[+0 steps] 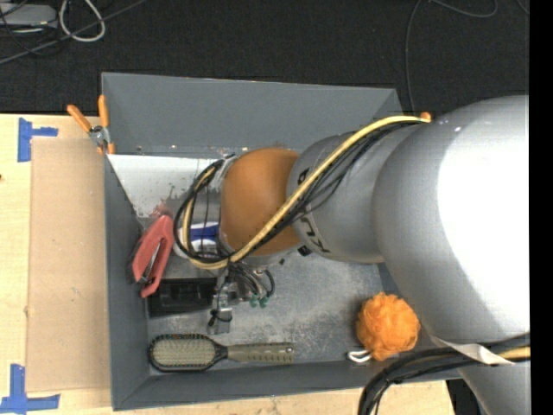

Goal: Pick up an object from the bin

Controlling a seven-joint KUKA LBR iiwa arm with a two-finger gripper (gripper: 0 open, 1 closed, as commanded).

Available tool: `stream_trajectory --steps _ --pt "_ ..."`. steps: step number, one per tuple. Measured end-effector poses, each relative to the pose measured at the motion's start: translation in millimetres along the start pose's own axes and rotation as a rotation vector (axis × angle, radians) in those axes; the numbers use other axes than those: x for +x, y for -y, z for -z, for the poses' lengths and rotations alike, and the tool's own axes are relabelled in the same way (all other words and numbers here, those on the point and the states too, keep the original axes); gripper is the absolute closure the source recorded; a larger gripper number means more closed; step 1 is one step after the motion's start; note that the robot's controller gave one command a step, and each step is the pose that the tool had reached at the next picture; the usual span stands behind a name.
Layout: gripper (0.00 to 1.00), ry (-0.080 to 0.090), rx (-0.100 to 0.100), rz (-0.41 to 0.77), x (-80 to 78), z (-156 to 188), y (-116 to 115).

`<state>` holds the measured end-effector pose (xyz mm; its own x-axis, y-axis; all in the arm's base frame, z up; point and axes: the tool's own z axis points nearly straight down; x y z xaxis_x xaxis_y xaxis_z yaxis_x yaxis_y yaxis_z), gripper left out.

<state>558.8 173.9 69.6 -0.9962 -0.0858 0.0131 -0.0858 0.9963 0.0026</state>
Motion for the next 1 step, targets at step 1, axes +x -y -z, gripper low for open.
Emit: stream_trajectory --steps 1 --pt "1.00 -0.011 0.006 -0.209 -1.4 -0.9 -20.2"
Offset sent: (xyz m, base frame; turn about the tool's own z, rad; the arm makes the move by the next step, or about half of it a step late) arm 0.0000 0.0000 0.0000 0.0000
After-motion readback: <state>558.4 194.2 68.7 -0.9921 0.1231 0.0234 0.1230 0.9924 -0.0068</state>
